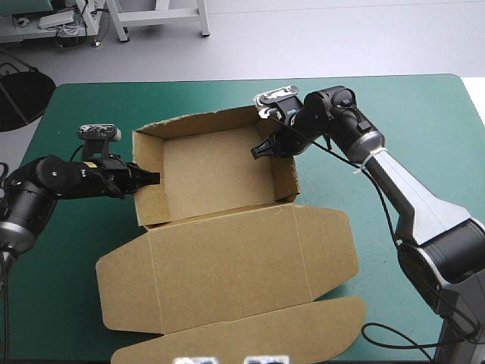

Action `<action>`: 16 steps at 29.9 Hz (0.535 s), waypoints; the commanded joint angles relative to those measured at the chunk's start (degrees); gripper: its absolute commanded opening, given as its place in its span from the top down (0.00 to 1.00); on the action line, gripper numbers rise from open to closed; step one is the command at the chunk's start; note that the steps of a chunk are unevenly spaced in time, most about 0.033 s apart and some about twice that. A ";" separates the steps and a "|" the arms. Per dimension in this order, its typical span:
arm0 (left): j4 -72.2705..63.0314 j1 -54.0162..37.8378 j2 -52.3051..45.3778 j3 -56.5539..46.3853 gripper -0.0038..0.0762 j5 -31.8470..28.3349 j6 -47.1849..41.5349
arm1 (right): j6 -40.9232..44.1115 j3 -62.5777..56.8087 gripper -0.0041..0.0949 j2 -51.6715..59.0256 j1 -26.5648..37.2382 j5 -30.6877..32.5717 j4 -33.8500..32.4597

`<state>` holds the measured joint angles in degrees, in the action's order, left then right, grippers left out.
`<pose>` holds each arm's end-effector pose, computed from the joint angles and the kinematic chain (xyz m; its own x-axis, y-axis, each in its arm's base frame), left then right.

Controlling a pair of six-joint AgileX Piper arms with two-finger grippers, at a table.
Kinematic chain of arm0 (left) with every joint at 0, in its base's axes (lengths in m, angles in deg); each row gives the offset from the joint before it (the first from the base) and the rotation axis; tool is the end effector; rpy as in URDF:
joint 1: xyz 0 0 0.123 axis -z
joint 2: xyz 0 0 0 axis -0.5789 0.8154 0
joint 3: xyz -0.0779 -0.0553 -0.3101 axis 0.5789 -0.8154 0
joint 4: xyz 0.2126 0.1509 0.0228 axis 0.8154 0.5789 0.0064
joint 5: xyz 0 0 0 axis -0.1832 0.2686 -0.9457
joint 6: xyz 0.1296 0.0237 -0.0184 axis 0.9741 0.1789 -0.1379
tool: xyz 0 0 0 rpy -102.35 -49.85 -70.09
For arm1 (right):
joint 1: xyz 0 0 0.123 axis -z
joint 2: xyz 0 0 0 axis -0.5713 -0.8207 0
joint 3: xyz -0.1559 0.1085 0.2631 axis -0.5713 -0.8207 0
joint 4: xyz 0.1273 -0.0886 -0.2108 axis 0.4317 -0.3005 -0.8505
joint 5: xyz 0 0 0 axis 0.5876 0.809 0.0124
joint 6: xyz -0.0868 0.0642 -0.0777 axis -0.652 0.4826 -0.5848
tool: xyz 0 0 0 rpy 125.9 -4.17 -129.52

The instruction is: Fold the box

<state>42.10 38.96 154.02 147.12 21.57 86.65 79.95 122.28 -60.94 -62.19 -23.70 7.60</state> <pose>0.2869 -0.0658 0.3390 -0.7777 0.0239 -0.6282 0.2653 0.9184 -0.2934 0.4047 0.2299 0.3390 -0.7618 -0.3908 -0.5166 -0.5160 0.8482 0.1194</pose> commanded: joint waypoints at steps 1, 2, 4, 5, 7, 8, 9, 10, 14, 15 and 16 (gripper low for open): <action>-1.95 5.40 1.48 2.91 0.96 -0.15 -2.95 | -0.78 -0.43 0.97 3.14 -1.71 0.31 3.33; -1.28 6.68 2.51 2.91 0.96 -0.28 -4.08 | -0.67 -1.41 0.97 3.14 -2.12 0.06 2.96; 0.20 8.86 4.17 2.91 0.96 -1.32 -5.85 | -0.28 -3.44 0.97 3.14 -2.24 -0.26 2.72; 0.46 9.67 5.01 2.91 0.96 -1.99 -6.41 | 0.09 -4.72 0.97 3.14 -2.24 -0.69 2.72; 1.53 10.71 6.41 2.91 0.96 -3.07 -7.68 | 1.11 -6.95 0.98 3.14 -2.24 -1.44 2.63; 2.89 11.19 7.25 2.91 0.96 -3.59 -9.29 | 1.71 -8.19 0.98 3.14 -2.24 -2.04 2.60; 4.52 11.63 8.08 2.91 0.96 -3.58 -10.88 | 2.44 -9.53 0.98 3.14 -2.24 -2.78 2.60; 6.12 11.93 8.95 2.91 0.96 -3.58 -11.93 | 3.03 -10.87 0.98 3.14 -2.24 -3.28 2.73; 13.22 13.24 12.10 2.91 0.96 -2.96 -16.99 | 5.67 -16.83 0.98 3.14 -2.24 -7.29 2.95; 14.85 13.56 12.81 2.91 0.96 -2.96 -17.77 | 6.06 -18.40 0.98 3.14 -2.24 -8.39 3.09; 15.35 13.82 13.44 2.91 0.96 -2.96 -18.05 | 6.47 -19.82 0.98 3.14 -2.24 -9.55 3.23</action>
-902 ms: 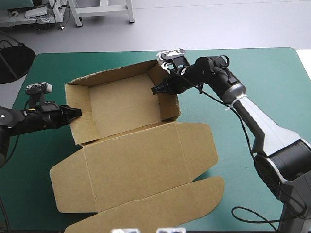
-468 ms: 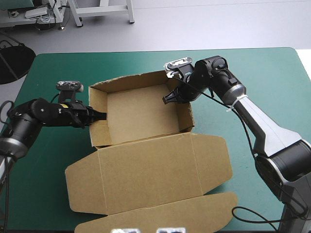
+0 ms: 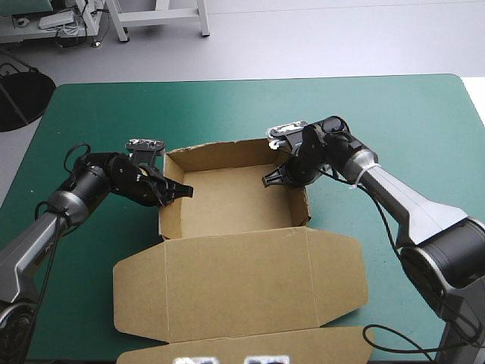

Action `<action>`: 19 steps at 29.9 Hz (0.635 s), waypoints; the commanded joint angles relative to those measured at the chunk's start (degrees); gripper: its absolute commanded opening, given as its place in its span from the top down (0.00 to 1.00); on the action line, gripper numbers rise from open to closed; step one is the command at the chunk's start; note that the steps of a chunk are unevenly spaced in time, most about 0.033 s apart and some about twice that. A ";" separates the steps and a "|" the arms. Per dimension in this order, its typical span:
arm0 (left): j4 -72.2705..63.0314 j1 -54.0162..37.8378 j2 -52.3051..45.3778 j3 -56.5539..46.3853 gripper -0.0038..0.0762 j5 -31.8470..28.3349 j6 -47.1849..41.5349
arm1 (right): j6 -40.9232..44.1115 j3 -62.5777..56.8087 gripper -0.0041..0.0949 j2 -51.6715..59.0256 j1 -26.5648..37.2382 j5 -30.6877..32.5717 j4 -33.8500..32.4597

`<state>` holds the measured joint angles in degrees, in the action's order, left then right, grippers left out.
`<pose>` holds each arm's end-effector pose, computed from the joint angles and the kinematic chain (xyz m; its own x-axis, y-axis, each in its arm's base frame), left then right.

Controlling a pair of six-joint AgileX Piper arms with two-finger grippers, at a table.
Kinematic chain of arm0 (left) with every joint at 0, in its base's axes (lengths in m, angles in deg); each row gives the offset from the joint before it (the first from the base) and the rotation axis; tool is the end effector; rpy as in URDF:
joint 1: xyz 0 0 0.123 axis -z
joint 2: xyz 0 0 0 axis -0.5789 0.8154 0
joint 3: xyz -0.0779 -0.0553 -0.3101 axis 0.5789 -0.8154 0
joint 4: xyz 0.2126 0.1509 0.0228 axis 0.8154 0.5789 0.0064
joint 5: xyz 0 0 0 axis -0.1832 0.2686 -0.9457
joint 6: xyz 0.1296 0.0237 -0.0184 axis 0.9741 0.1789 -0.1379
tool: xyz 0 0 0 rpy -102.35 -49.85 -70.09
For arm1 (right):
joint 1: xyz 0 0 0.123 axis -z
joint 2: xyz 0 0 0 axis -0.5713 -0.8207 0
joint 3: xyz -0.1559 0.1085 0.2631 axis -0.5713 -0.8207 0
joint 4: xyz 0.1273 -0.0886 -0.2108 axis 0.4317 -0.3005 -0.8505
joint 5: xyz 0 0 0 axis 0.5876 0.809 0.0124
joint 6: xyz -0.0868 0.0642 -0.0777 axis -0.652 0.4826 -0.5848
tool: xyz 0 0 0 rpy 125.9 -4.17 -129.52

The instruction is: Fold the box

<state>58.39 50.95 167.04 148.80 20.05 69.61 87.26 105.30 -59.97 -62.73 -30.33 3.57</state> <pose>0.3189 -0.1108 0.2691 -0.8959 0.1248 -0.4263 0.2257 0.9545 -0.1950 0.3848 0.2143 0.2578 -0.8692 -0.3407 -0.3584 -0.4000 0.9106 0.1043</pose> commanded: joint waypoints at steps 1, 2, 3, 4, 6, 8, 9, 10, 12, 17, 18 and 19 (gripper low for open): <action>-0.94 2.09 0.99 1.24 0.96 -1.56 -1.02 | -0.50 -3.79 0.98 2.16 -1.71 -3.69 7.36; -0.94 2.10 1.49 1.24 0.96 -1.81 -1.02 | -0.50 -4.70 0.98 2.16 -1.71 -4.39 7.52; -0.94 2.10 2.03 1.24 0.96 -2.06 -1.02 | -0.50 -5.30 0.98 2.16 -1.71 -5.19 7.66; -0.94 2.10 2.45 1.24 0.96 -2.24 -1.02 | -0.50 -5.47 0.98 2.05 -1.71 -5.66 7.66; -0.94 2.10 3.20 1.24 0.96 -2.32 -1.02 | -0.50 -5.56 0.98 2.06 -1.71 -6.63 7.11; -0.94 2.10 3.56 1.24 0.96 -2.32 -0.44 | -0.83 -5.56 0.97 2.06 -1.71 -7.07 6.18; -0.94 2.10 3.67 1.24 0.96 -1.97 -0.37 | -1.14 -5.46 0.97 2.06 -1.71 -7.20 5.76; -0.94 2.10 3.79 1.24 0.96 -1.84 -0.37 | -1.14 -5.32 0.97 2.06 -1.71 -7.09 5.48; -0.94 2.10 3.79 1.24 0.96 -1.43 0.65 | -1.56 -5.32 0.97 2.06 -1.71 -7.00 4.99; 0.25 2.10 3.79 1.67 0.89 0.82 0.83 | 0.30 -3.96 0.85 2.06 -1.71 -2.37 -0.58; 0.34 2.10 3.79 1.89 0.86 1.25 0.83 | 1.49 -3.51 0.81 2.06 -1.71 -1.05 -2.23; 0.61 2.10 3.79 2.25 0.83 1.53 0.83 | 2.64 -3.08 0.76 2.06 -1.71 0.28 -3.55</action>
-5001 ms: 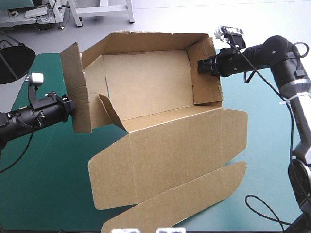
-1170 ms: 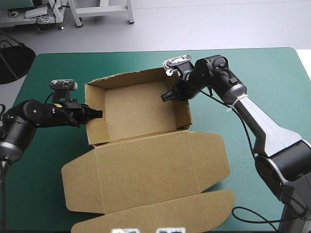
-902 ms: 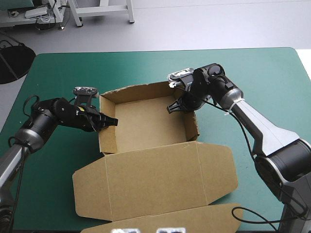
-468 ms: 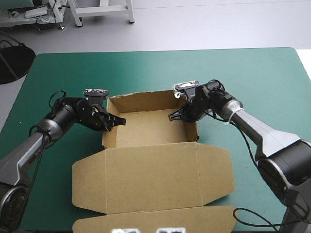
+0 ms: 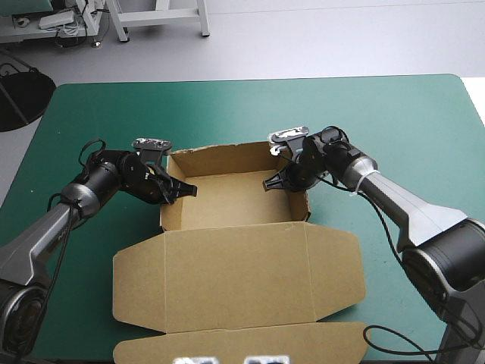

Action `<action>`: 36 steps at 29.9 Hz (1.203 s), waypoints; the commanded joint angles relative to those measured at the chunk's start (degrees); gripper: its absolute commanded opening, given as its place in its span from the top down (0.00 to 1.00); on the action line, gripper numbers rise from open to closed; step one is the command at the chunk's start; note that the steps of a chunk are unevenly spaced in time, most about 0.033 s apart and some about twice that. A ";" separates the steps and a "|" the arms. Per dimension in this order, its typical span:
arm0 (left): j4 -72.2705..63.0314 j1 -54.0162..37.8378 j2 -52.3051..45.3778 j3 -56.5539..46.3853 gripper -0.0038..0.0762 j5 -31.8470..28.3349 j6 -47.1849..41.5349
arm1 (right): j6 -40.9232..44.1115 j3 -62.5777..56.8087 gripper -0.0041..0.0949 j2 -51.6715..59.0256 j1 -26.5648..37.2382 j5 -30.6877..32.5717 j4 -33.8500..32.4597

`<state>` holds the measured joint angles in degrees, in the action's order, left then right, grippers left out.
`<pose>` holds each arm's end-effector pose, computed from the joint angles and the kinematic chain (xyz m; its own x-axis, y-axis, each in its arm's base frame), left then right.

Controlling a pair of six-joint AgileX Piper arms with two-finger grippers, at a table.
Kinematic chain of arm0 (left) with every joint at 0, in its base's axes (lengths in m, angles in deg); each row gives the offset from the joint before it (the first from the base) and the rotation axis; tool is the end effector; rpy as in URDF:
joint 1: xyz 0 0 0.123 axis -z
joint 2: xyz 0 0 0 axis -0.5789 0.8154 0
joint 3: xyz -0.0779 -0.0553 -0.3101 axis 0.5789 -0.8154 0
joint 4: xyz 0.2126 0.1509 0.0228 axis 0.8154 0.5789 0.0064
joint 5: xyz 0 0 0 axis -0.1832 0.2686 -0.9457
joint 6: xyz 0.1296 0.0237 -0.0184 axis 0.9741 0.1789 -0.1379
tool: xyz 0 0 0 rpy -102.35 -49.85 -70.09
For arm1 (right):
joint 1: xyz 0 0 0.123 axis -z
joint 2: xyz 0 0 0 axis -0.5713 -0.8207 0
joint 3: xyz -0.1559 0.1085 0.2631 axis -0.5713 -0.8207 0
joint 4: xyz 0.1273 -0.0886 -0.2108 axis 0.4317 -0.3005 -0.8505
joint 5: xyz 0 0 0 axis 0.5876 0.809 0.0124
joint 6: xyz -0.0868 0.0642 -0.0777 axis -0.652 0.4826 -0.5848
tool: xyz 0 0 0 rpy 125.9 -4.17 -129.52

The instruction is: Fold the box

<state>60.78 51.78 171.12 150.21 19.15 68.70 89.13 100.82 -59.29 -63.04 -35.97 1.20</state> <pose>0.3337 -0.1159 0.2523 -0.9038 0.1519 -0.4000 0.2323 0.9593 -0.1604 0.3836 0.2107 0.2436 -0.8609 -0.3274 -0.3895 -0.3850 0.9196 0.0779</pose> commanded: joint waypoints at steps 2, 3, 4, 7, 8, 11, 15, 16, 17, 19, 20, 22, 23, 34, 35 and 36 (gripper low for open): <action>-1.80 1.27 -0.29 2.16 0.73 3.46 1.94 | 2.95 2.87 0.67 1.38 -1.40 8.51 -4.14; -1.80 1.27 -0.29 2.65 0.68 3.71 2.40 | 2.90 3.55 0.64 1.38 -1.40 9.23 -4.95; -1.90 1.27 -0.29 3.39 0.60 4.07 3.49 | 3.02 4.70 0.62 1.38 -1.40 10.20 -5.84; -1.12 1.27 -0.29 5.13 0.42 4.42 3.51 | 3.02 7.64 0.60 1.38 -1.40 11.73 -6.66; -1.01 1.27 -0.29 5.58 0.37 4.42 3.51 | 3.02 8.65 0.60 1.38 -1.40 12.31 -6.85; -1.01 1.27 -0.29 7.10 0.33 4.42 3.51 | 3.02 10.91 0.60 1.38 -1.40 15.35 -8.96; -1.01 1.27 -0.29 9.16 0.33 4.78 3.51 | 3.02 12.29 0.60 1.38 -1.40 19.64 -13.93; -1.01 1.27 -0.29 9.63 0.33 4.78 3.51 | 3.02 12.43 0.60 1.38 -1.40 20.13 -14.84; -0.87 1.27 -0.29 10.11 0.33 4.78 3.51 | 2.91 12.43 0.60 1.38 -1.40 20.44 -15.43; -0.53 1.27 -0.29 11.29 0.33 4.90 3.51 | 2.80 12.43 0.60 1.38 -1.40 20.66 -16.16; -0.03 1.27 -0.39 11.97 0.33 4.90 3.51 | 2.80 12.43 0.60 1.38 -1.40 20.43 -16.13; 1.49 1.27 -0.39 13.46 0.33 4.90 3.41 | 2.80 12.90 0.60 1.38 -1.40 20.40 -16.13; 2.07 1.27 -0.39 14.31 0.33 5.24 3.41 | 2.57 13.39 0.60 1.38 -1.40 20.40 -16.13; 5.82 1.27 -0.39 27.92 0.33 15.42 3.41 | 2.57 26.52 0.60 3.15 -1.40 21.60 -16.18; 6.44 1.27 -0.39 29.70 0.34 16.49 3.15 | 2.57 27.82 0.60 3.67 -1.40 21.60 -16.18; 6.61 1.27 -0.39 30.76 0.35 17.82 2.87 | 2.57 28.79 0.60 4.30 -1.40 21.60 -16.18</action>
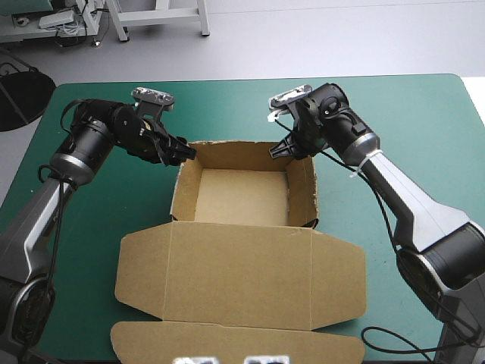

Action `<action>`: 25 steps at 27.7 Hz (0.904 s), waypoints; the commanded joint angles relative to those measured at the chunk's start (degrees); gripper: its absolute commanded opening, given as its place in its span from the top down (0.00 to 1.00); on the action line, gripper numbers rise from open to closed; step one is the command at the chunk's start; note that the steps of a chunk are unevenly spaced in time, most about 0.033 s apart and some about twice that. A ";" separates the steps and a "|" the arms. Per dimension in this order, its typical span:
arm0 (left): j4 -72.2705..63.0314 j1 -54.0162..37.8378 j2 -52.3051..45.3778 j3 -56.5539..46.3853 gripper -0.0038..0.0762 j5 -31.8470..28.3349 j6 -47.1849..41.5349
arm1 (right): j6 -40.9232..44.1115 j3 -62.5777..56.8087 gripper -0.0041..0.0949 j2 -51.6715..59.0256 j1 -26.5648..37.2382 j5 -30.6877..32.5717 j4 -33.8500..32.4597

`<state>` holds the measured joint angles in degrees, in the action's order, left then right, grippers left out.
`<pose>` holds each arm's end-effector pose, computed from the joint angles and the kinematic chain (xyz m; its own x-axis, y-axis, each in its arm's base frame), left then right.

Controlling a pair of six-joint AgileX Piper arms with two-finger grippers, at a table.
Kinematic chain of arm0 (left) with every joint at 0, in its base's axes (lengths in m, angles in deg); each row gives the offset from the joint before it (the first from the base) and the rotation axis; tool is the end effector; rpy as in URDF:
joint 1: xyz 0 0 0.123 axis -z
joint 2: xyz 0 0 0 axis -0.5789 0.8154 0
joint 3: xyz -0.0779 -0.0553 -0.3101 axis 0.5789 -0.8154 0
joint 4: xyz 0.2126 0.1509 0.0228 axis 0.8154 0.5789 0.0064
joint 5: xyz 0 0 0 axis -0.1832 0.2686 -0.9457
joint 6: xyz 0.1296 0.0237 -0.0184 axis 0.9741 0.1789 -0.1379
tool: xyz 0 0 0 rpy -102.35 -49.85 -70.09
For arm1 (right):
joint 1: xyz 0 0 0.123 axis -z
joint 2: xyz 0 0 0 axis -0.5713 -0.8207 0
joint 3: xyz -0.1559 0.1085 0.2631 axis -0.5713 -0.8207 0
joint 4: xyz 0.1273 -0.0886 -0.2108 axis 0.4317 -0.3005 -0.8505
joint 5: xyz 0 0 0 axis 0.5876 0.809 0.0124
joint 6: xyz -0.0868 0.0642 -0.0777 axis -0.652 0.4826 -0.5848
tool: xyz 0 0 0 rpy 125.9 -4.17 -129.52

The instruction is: Fold the box

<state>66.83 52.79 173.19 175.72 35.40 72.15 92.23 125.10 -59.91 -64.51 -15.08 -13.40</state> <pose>0.3662 -0.1239 0.3631 -0.8008 0.2941 -0.5218 0.3639 0.9308 -0.0337 0.4013 0.1984 0.3548 -0.8060 -0.3756 -0.4575 -0.3502 0.9257 -0.1430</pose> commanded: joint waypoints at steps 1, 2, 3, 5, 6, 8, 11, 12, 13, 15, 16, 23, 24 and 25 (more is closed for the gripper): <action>0.55 0.25 -2.46 7.37 0.37 3.67 -0.71 | -0.53 5.59 0.60 5.57 0.07 0.70 -1.68; 0.83 0.25 -2.46 9.10 0.40 5.13 -0.71 | -0.65 6.51 0.60 6.31 0.07 0.70 -1.87; 1.37 0.25 -2.46 10.40 0.44 7.04 -0.71 | -0.77 7.24 0.60 7.02 0.07 0.70 -2.53; 3.88 0.25 -2.46 13.39 0.53 11.25 -0.71 | -0.66 7.87 0.60 8.99 0.07 0.70 -3.16; 5.00 0.25 -2.46 14.49 0.59 12.36 -0.95 | -0.35 7.99 0.60 9.81 0.07 0.70 -3.37; 6.59 0.25 -4.03 14.96 0.74 12.24 -2.01 | 1.45 7.99 0.60 12.01 0.41 0.70 -4.10; 6.59 0.25 -7.12 14.81 0.96 12.24 -2.02 | 2.63 7.99 0.60 14.62 1.41 0.70 -4.26; 6.59 0.25 -8.54 14.81 0.96 12.24 -2.02 | 2.92 7.99 0.60 15.26 1.98 0.70 -4.10; 6.49 0.25 -9.94 14.81 0.96 12.24 -2.02 | 3.25 7.99 0.60 15.59 2.42 0.70 -3.63; 6.49 0.25 -13.20 14.81 0.96 12.24 -2.02 | 4.08 7.99 0.60 16.12 3.91 0.70 -0.05; 6.49 0.25 -14.53 14.81 0.96 12.24 -2.02 | 4.08 7.99 0.60 16.07 4.75 0.70 1.79; 8.56 0.25 -27.67 7.05 0.96 11.90 -2.02 | 2.20 0.89 0.60 14.16 11.14 0.70 14.89; 8.85 0.25 -29.11 4.35 0.96 11.48 -2.02 | 1.97 -0.12 0.60 13.79 11.46 0.70 16.21; 9.16 0.25 -33.04 -1.24 0.96 9.51 -2.02 | 1.56 -2.66 0.60 12.71 11.56 0.70 17.90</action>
<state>75.19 52.79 145.31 179.67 45.58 70.60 95.15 123.98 -48.03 -53.55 -14.32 1.19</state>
